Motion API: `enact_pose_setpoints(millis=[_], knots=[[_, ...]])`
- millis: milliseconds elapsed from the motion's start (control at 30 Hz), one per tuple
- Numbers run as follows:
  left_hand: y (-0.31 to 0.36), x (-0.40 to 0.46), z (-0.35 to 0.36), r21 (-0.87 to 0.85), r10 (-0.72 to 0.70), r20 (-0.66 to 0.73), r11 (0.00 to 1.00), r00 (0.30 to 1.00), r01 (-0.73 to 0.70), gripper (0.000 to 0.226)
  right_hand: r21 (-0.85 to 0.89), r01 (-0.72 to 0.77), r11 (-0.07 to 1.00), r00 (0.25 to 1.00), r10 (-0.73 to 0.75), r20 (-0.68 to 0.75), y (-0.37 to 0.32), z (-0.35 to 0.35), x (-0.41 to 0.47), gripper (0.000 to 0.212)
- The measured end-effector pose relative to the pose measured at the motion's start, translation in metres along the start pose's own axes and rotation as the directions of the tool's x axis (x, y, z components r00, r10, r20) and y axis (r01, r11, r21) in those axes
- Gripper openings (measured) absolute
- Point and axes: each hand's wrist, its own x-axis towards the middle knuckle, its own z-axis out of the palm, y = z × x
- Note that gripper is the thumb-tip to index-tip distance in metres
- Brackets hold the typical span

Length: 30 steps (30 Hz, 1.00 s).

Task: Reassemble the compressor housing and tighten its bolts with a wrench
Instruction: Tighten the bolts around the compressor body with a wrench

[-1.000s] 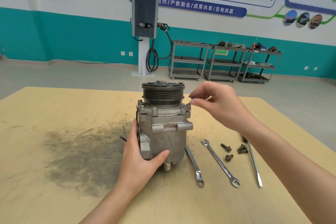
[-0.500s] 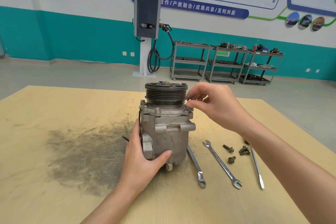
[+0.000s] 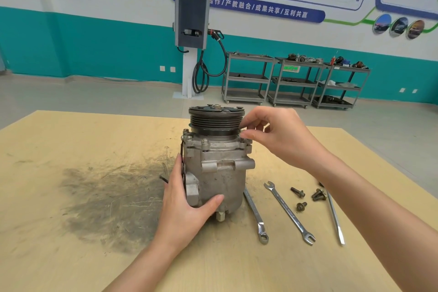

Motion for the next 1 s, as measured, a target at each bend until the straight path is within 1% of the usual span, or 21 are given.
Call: enact_pose_setpoints(millis=[233,433,567,733,1000], knots=[[0.002,0.0,0.0,0.008,0.002,0.002,1.0,1.0,-0.002,0.117,-0.028,-0.004,1.0,1.0,0.003,-0.009,0.002,-0.001,-0.002,0.004],[0.0,0.0,0.0,0.012,-0.007,-0.001,1.0,1.0,0.007,0.117,-0.134,0.107,0.985,0.994,-0.105,0.022,-0.002,-0.003,-0.004,0.003],[0.0,0.0,0.001,0.014,-0.002,-0.007,1.0,1.0,0.002,0.116,-0.176,0.104,0.979,0.995,-0.103,0.016,-0.002,-0.004,-0.005,0.006],[-0.002,0.001,0.001,0.014,0.0,-0.01,1.0,1.0,0.0,0.117,-0.265,0.165,0.95,0.986,-0.161,0.037,-0.007,-0.003,-0.01,0.011],[-0.002,0.0,0.001,0.0,-0.005,-0.011,1.0,1.0,0.005,0.118,-0.216,0.126,0.968,0.992,-0.119,0.046,-0.01,-0.008,-0.02,0.027]])
